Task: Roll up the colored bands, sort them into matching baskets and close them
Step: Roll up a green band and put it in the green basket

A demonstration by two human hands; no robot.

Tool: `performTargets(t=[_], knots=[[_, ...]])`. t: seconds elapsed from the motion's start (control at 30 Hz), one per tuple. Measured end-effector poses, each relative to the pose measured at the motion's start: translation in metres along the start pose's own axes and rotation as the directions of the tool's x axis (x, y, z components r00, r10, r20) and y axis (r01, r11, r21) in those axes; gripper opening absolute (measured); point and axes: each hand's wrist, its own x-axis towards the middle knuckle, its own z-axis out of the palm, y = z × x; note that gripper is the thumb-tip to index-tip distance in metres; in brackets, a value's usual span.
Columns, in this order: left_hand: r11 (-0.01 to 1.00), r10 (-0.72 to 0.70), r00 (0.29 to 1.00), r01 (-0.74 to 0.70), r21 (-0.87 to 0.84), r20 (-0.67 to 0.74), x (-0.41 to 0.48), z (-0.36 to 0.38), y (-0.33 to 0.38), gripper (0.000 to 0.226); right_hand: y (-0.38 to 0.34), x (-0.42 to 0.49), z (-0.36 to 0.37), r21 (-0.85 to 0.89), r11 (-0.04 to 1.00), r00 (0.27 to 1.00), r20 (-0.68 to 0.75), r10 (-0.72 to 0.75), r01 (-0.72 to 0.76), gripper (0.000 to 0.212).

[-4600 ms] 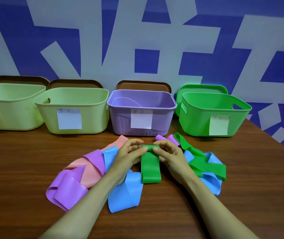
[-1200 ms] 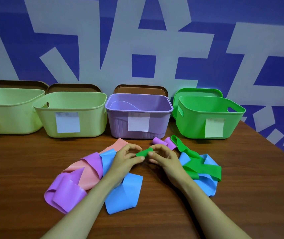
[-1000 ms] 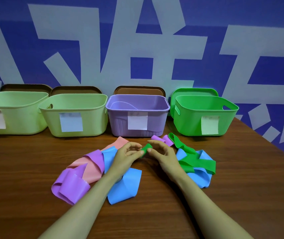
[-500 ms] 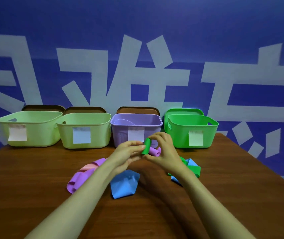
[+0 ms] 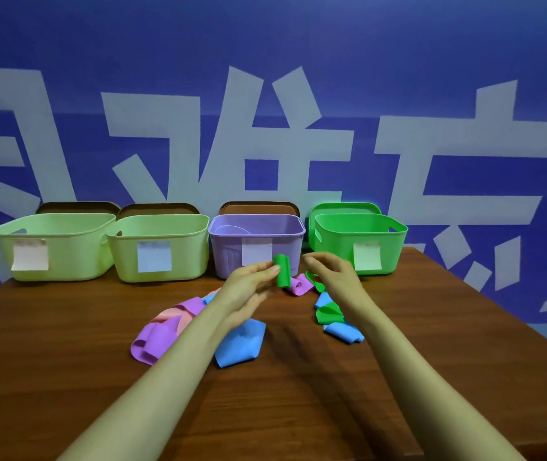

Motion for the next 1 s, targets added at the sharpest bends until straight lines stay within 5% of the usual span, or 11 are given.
performTargets(t=[0.13, 0.3, 0.5, 1.0], knots=[[1.000, 0.021, 1.000, -0.021, 0.010, 0.003, 0.036, -0.002, -0.004, 0.022, 0.012, 0.036, 0.005, 0.119, 0.970, 0.972, 0.127, 0.195, -0.211, 0.016], [0.994, 0.046, 0.999, -0.043, 0.096, -0.029, 0.112, -0.007, -0.005, 0.018, 0.033, 0.101, 0.005, 0.187, 0.941, 0.950, 0.192, 0.247, -0.283, 0.014], [0.985, -0.100, 0.987, 0.115, 0.126, -0.124, 0.172, 0.009, 0.022, 0.024, 0.014, 0.158, -0.007, 0.248, 0.863, 0.892, 0.233, 0.387, -0.440, 0.006], [0.904, -0.383, 0.915, 0.400, 0.152, -0.128, 0.297, 0.090, 0.099, 0.025, -0.043, 0.289, -0.095, 0.021, 0.831, 0.828, 0.106, 0.551, -0.556, 0.020]])
